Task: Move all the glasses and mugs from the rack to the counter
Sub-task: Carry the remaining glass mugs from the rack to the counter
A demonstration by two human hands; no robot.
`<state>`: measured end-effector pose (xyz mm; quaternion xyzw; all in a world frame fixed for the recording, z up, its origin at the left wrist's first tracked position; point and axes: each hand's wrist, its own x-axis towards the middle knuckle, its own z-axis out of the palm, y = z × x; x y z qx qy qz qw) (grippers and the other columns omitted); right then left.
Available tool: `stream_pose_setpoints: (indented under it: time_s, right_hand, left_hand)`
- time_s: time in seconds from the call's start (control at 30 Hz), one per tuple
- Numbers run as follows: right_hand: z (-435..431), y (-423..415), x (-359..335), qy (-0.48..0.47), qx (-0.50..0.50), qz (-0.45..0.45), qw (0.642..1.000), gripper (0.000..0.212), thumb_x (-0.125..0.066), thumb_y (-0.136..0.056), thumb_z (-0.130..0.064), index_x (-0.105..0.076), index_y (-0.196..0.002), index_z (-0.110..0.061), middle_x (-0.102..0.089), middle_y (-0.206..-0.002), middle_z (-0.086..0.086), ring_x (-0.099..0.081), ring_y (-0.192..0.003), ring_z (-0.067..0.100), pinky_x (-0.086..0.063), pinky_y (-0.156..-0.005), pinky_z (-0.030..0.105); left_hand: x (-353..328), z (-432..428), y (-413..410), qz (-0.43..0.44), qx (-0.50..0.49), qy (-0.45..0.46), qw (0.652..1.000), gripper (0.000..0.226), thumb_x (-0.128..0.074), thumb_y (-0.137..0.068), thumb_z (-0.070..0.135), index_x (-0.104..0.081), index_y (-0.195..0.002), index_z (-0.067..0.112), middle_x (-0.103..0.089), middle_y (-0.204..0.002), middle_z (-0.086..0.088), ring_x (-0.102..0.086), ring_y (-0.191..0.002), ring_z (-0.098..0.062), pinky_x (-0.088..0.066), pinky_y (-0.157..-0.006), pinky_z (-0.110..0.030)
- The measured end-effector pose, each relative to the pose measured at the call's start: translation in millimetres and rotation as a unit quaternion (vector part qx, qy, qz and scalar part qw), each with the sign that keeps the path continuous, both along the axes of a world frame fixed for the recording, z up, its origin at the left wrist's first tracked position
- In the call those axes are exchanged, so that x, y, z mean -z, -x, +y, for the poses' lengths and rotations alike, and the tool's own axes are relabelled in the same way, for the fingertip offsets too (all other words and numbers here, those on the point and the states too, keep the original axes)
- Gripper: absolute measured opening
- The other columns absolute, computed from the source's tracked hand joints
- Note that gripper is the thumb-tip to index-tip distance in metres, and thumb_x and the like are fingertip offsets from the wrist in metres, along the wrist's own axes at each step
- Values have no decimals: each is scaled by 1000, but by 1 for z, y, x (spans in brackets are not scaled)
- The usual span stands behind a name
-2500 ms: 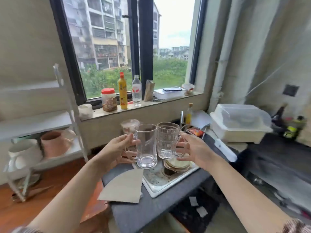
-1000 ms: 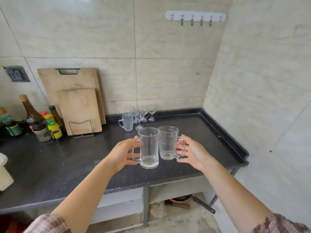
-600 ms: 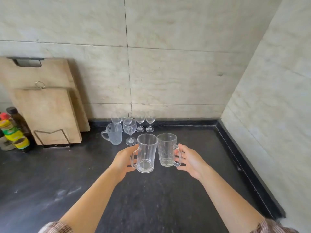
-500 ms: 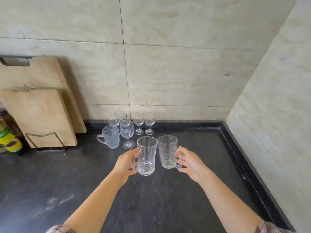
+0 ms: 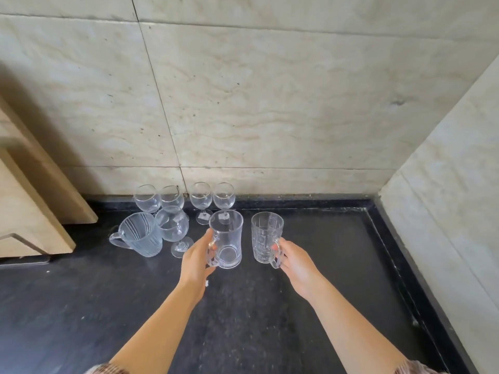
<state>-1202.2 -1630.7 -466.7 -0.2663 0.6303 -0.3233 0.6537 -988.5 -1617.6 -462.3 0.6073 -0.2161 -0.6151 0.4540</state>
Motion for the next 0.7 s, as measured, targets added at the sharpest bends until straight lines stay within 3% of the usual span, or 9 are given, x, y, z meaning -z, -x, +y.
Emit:
stream_pose_setpoints:
  time_s: [0.07,0.17,0.3,0.37,0.47,0.6,0.7]
  right_hand:
    - [-5,-3,5,15,-1,-17,1000,30,-43,-101,-31,-62,-113,-11,-61,-118,0,-57,-106,9,-36,-110,37]
    - [-10,-8,12,28,-16,-17,999,27,-42,-101,-32,-63,-102,-14,-60,-120,0,-54,-110,10,-30,-114,39]
    - [-11,-11,14,35,-54,-16,998,31,-43,-99,-36,-64,-95,-14,-47,-144,-1,-37,-136,17,-19,-119,44]
    - [-11,-11,17,52,-77,-28,995,31,-42,-100,-30,-66,-97,-12,-36,-151,-9,-27,-141,12,-15,-121,43]
    - [-11,-10,22,63,-99,-48,992,32,-39,-101,-25,-66,-110,-10,-32,-150,-16,-26,-139,6,-16,-121,37]
    - [-12,-9,26,56,-96,-22,993,44,-40,-102,-23,-45,-130,10,-29,-157,-6,-25,-145,13,-19,-120,38]
    - [-10,-10,23,51,-105,0,993,39,-40,-102,-28,-51,-136,-12,-38,-152,-7,-36,-136,11,-21,-119,37]
  left_hand:
    - [6,-5,-2,1,-12,16,1000,26,-65,-83,45,-69,-92,20,-69,-114,-1,-60,-115,-22,-41,-104,-52]
    - [14,-10,-3,-5,-25,38,999,30,-68,-83,37,-56,-68,14,-66,-99,-9,-60,-107,-26,-47,-96,-46]
    - [19,-13,-4,11,-43,69,997,42,-66,-88,24,-52,-48,21,-65,-119,-19,-54,-126,-27,-47,-93,-41]
    - [22,-13,-5,3,-43,83,996,43,-64,-89,23,-56,-46,23,-67,-120,-13,-53,-126,-27,-47,-91,-40]
    - [29,-12,-7,-4,-48,99,994,40,-64,-89,22,-61,-49,24,-66,-123,-11,-54,-126,-28,-46,-95,-43]
    - [36,-8,-7,-26,-34,104,994,20,-66,-88,25,-72,-69,25,-62,-131,-10,-55,-125,-25,-44,-102,-45]
    - [41,-2,-9,-32,-19,96,995,17,-68,-86,27,-72,-70,24,-61,-132,-6,-54,-126,-19,-41,-103,-43]
